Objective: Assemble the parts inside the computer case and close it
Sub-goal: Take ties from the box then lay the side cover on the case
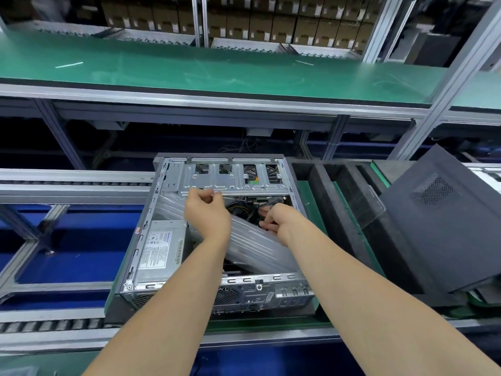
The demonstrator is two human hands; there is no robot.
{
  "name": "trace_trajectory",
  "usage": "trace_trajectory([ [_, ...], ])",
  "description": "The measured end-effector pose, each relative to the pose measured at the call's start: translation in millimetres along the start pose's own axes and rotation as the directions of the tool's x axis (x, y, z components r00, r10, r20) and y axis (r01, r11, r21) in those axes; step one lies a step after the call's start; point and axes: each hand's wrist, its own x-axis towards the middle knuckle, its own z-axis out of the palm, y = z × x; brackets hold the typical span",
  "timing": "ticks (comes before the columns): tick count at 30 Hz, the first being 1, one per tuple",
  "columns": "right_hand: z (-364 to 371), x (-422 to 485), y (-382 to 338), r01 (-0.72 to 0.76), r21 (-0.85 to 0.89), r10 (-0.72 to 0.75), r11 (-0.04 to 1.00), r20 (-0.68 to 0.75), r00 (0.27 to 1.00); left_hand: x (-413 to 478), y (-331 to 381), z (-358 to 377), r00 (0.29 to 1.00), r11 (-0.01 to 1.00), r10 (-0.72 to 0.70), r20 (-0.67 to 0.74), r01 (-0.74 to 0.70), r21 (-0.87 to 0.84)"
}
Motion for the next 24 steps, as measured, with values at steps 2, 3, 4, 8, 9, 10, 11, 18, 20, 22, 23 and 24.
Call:
trace_trajectory([
  [2, -0.2, 0.2, 0.2, -0.037, 0.041, 0.038, 0.998, -0.012, 0.999, -2.6, -0.1, 1.1, 1.000, 1.000, -0.014, -0.013, 0.013, -0.010],
  [3, -0.5, -1.4, 1.0, -0.047, 0.060, 0.047, 0.997, -0.003, 0.999, -4.1, -0.5, 2.2, 1.000, 1.000, -0.016, -0.017, 0.016, -0.003],
  [4, -1.1, -2.9, 1.4, -0.053, 0.072, 0.052, 0.996, 0.017, 0.998, -5.8, -1.0, 3.6, 1.000, 1.000, -0.027, -0.015, 0.027, 0.004],
  [8, -4.5, -8.8, 2.4, -0.070, 0.108, 0.051, 0.992, 0.163, 0.985, -7.3, -7.9, 11.4, 0.988, 0.983, -0.143, 0.067, 0.149, -0.109],
  [9, -5.3, -8.9, 2.1, -0.074, 0.106, 0.053, 0.992, 0.188, 0.981, -6.8, -9.2, 13.2, 0.982, 0.972, -0.161, 0.097, 0.175, -0.157],
  [10, -5.8, -8.9, 2.3, -0.081, 0.087, 0.062, 0.993, 0.204, 0.977, -6.2, -10.2, 14.4, 0.977, 0.963, -0.175, 0.120, 0.195, -0.188],
  [11, -6.1, -8.7, 3.6, -0.085, 0.067, 0.069, 0.994, 0.208, 0.976, -6.0, -11.0, 15.4, 0.974, 0.956, -0.185, 0.130, 0.209, -0.206],
  [18, -4.7, 1.1, 12.5, -0.031, 0.119, 0.014, 0.992, 0.139, 0.990, -6.4, -15.5, 17.5, 0.968, 0.962, -0.171, 0.181, 0.203, -0.180],
  [20, -5.2, 2.1, 12.8, -0.040, 0.193, 0.012, 0.980, 0.142, 0.990, -8.8, -16.5, 18.9, 0.955, 0.977, -0.140, 0.260, 0.176, -0.123],
  [22, -5.8, 1.4, 12.7, -0.039, 0.286, -0.002, 0.958, 0.143, 0.990, -13.2, -15.8, 20.9, 0.926, 0.984, -0.118, 0.358, 0.157, -0.084],
  [23, -5.8, 1.0, 13.2, -0.041, 0.328, -0.009, 0.944, 0.150, 0.989, -14.4, -15.6, 22.3, 0.915, 0.988, -0.105, 0.389, 0.139, -0.060],
  [24, -6.4, -0.9, 14.1, -0.045, 0.354, -0.010, 0.934, 0.152, 0.988, -14.9, -15.3, 23.7, 0.909, 0.992, -0.093, 0.407, 0.119, -0.039],
])
